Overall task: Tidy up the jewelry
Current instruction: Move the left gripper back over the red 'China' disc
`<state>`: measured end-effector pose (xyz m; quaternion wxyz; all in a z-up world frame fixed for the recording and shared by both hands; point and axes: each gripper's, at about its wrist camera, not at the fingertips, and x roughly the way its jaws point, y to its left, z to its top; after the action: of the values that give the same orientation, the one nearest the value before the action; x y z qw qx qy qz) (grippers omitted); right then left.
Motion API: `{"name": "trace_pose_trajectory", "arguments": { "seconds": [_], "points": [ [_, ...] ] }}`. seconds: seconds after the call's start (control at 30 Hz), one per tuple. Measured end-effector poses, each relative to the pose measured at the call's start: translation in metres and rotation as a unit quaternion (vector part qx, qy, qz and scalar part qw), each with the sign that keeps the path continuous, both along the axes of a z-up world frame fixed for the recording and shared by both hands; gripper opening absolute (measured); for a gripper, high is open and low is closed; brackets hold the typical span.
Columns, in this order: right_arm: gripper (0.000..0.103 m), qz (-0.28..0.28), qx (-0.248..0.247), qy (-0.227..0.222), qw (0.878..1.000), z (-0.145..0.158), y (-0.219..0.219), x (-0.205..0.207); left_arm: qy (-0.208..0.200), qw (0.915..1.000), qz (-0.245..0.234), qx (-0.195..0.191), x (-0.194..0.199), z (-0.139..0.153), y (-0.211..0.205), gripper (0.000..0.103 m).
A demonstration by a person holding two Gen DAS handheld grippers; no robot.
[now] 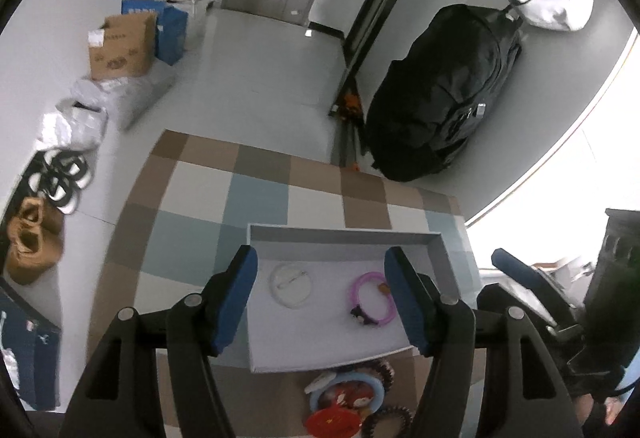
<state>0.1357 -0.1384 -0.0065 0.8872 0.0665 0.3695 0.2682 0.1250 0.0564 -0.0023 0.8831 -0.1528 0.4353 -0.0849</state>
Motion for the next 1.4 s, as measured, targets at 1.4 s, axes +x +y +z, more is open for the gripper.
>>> {"name": "trace_pose_trajectory", "arguments": {
  "seconds": [1.4],
  "points": [
    [0.103,-0.027,-0.005,-0.024,0.999,-0.017,-0.016,-0.066,-0.001,0.9989,0.014,0.046,-0.084,-0.028,-0.010,0.086]
  ]
}}
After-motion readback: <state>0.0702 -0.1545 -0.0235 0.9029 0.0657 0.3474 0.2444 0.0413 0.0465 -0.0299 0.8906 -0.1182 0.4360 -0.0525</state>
